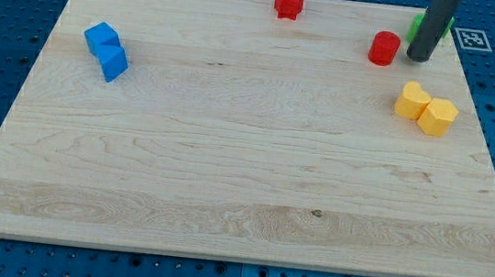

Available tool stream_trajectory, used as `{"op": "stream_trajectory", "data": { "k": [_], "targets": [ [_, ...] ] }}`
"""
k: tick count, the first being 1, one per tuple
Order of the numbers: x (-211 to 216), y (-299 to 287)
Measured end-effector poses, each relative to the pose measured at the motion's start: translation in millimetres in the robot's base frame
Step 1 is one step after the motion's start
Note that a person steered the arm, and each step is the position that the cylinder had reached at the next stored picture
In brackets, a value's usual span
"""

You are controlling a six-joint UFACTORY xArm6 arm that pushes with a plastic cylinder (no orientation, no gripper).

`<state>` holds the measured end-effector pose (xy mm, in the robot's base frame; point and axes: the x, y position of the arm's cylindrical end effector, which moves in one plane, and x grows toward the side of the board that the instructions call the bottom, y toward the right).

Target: Push the red circle below the red star

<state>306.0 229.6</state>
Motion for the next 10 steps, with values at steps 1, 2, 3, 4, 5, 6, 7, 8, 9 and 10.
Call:
{"op": "stream_trajectory", "data": {
  "k": [1, 2, 3, 4, 5, 6, 7, 8, 9, 10],
  "targets": [
    [4, -9],
    [6, -28],
    [6, -60],
    [5, -91],
    [3, -120],
    [-3, -144],
    [-12, -161],
    [-23, -169],
    [-20, -172],
    [36, -171]
  ]
}}
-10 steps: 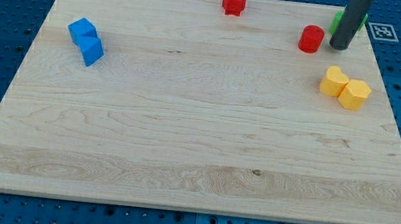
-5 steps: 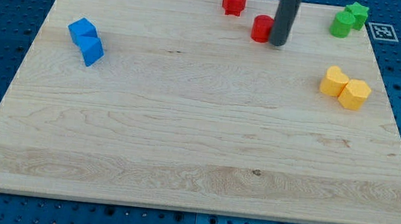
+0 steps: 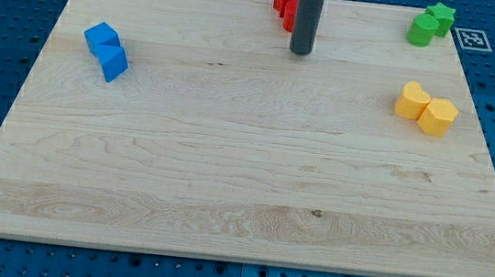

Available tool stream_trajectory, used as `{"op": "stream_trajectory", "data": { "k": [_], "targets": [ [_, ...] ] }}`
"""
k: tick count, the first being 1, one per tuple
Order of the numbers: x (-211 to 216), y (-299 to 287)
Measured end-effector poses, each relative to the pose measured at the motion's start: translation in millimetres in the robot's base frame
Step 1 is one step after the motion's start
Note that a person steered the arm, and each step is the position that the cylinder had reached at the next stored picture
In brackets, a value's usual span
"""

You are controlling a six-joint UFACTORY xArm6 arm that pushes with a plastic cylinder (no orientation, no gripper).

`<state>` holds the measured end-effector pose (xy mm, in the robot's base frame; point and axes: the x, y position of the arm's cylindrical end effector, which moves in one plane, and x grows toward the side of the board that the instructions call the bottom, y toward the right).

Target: Push the red circle below the red star

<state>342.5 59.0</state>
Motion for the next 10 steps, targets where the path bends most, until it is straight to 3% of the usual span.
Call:
{"op": "stream_trajectory", "data": {
  "k": [2, 3, 6, 10],
  "targets": [
    [138, 13],
    [208, 48],
    [245, 53],
    [245, 0]
  ]
}}
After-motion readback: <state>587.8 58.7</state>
